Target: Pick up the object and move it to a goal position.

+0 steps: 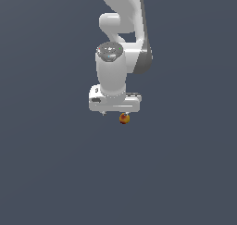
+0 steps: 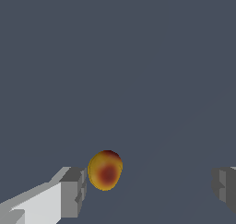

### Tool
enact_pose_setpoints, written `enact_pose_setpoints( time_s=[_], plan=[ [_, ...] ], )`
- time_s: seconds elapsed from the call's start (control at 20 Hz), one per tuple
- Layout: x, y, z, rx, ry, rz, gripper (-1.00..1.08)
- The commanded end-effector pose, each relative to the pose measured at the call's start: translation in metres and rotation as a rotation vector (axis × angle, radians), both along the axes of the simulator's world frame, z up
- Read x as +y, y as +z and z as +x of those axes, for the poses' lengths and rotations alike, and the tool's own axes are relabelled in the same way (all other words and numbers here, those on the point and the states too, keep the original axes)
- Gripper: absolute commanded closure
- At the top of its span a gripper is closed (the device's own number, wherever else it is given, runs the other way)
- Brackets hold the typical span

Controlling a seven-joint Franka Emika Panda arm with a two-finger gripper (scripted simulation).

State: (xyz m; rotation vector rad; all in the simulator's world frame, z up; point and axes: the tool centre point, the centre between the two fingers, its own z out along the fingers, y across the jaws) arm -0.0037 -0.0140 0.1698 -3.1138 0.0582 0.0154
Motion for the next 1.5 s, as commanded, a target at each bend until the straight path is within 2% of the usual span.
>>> enact_pose_setpoints(
  time_s=[0.0,0.4,0.75,1.45],
  plan=[
    [0.000,0.000,0.000,0.000,0.000,0.000,-0.92],
    [-0.010,-0.002,-0.004,0.024,-0.021,-0.008,-0.92],
    [-0.008,-0.005,-0.005,0.023,-0.029,-0.008,-0.92],
    [0.023,-0.040,-0.024,0.014,-0.191,-0.017,-0.92]
  ],
)
